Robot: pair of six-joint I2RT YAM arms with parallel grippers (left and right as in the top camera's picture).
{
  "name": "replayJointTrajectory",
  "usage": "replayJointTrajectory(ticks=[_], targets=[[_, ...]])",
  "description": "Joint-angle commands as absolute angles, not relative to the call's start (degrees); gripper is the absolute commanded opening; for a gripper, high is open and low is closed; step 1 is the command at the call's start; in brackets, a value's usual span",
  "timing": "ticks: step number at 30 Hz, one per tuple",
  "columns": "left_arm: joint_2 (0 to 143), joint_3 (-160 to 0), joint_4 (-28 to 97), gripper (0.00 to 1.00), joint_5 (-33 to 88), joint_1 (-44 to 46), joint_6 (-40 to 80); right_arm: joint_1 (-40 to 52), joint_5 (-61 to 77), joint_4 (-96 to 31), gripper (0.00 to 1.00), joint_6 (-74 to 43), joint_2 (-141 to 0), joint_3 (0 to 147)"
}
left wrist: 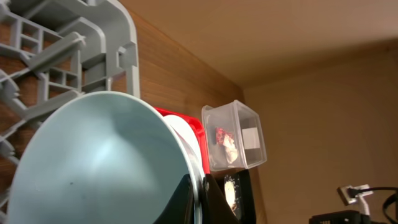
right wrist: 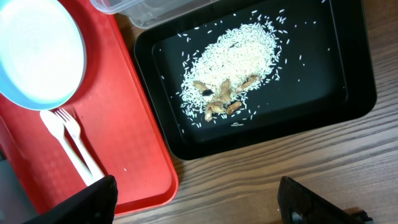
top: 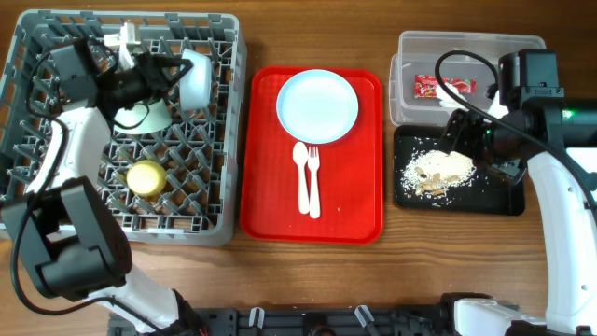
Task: Sort waste into correct bins and load items into the dishwasher rack
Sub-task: 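Place the blue bowl into the dish rack with left gripper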
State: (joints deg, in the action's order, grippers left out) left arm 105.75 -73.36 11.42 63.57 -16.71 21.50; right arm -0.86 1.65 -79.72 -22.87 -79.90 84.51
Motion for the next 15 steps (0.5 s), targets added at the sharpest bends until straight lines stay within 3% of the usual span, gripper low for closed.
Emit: replayJointTrajectory(ticks=[1, 4, 8, 9, 11, 12, 15], targets=[[109.65, -73.19, 13.43, 0.04, 60.34, -18.96, 21.45, -0.99, 1.3, -79.79, 0.83, -22.48, -79.26, 84.51], [109.62, -73.19, 13.56, 0.06, 59.29, -21.15, 21.47, -0.99, 1.3, -79.81, 0.83, -22.48, -79.26, 84.51], [109.62, -73.19, 13.58, 0.3, 59.33, -24.16, 21.5, -0.99, 1.3, -79.83, 0.83, -22.48, -79.26, 84.51], [109.62, -73.19, 13.61, 0.39, 59.33, -24.84, 21.5, -0.99, 1.3, -79.83, 0.83, -22.48, -79.26, 84.51], [109.58, -73.19, 13.61, 0.89, 59.59, -26.3, 21.5, -0.99, 1.3, -80.01, 0.83, -22.48, -79.26, 84.51], [109.49, -73.21, 13.56, 1.0, 60.23, -26.83, 21.5, -0.99, 1.3, -80.05, 0.83, -22.48, -79.26, 84.51], [108.03, -73.21, 13.58, 1.0, 61.14, -27.88, 21.52, -0.99, 1.3, -80.14, 0.83, -22.48, -79.26, 84.51]])
